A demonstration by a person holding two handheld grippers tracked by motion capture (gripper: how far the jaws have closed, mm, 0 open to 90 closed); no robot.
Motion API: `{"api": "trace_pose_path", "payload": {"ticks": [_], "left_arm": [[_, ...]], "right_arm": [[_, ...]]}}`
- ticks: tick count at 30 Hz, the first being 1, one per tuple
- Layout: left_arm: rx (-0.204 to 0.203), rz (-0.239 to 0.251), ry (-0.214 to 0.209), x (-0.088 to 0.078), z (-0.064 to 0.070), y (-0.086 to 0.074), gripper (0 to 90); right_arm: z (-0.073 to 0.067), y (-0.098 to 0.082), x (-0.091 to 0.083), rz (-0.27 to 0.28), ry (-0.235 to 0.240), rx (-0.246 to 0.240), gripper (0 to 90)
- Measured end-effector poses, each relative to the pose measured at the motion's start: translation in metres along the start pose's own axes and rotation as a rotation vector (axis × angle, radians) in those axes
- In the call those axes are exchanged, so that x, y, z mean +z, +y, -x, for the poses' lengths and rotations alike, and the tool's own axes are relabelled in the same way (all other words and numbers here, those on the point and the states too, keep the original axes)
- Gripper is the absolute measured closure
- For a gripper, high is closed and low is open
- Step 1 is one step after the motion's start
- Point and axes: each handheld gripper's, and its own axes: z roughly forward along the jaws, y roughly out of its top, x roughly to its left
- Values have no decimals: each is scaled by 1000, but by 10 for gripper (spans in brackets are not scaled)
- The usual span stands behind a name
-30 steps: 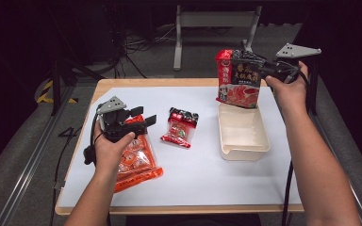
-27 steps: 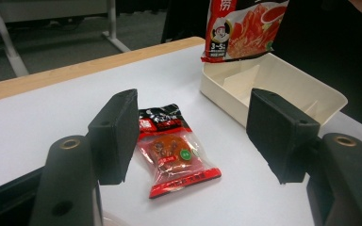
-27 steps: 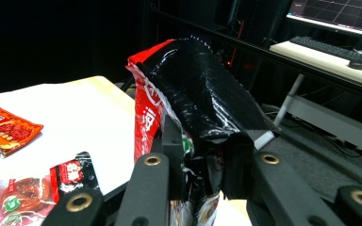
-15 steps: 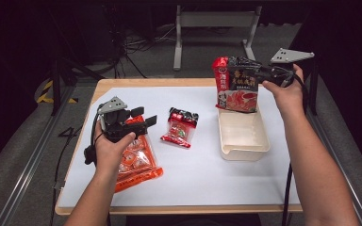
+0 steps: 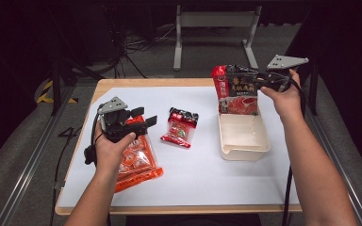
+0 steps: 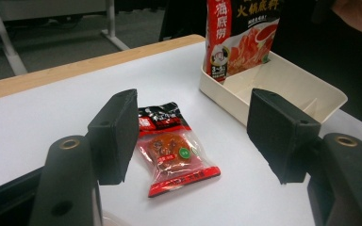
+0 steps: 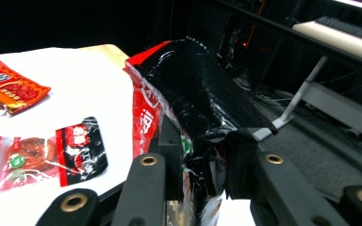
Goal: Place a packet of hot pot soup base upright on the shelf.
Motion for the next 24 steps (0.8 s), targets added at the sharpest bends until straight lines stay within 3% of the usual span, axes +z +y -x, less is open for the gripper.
{"api": "trace_pose_path", "payload": {"ticks": [5,9,11,15,24], "left_arm": [[-9,3,0,1,-1,-1,358],[-9,-2,2,1,-2,-2,358],[-17,1,2,1,-2,-2,358],[-15,-7,1,1,-2,-2,357],[-16,-24,2,4,-2,-4,350]], "right_arm": [[-4,-10,4,-1,5,19,713],[-4,-20,6,-84,-18,37,708],[-2,-26,3,-65,-28,74,705],[-1,-35,-2,-72,-49,104,711],[1,-46,-9,-98,-81,145,727]]}}
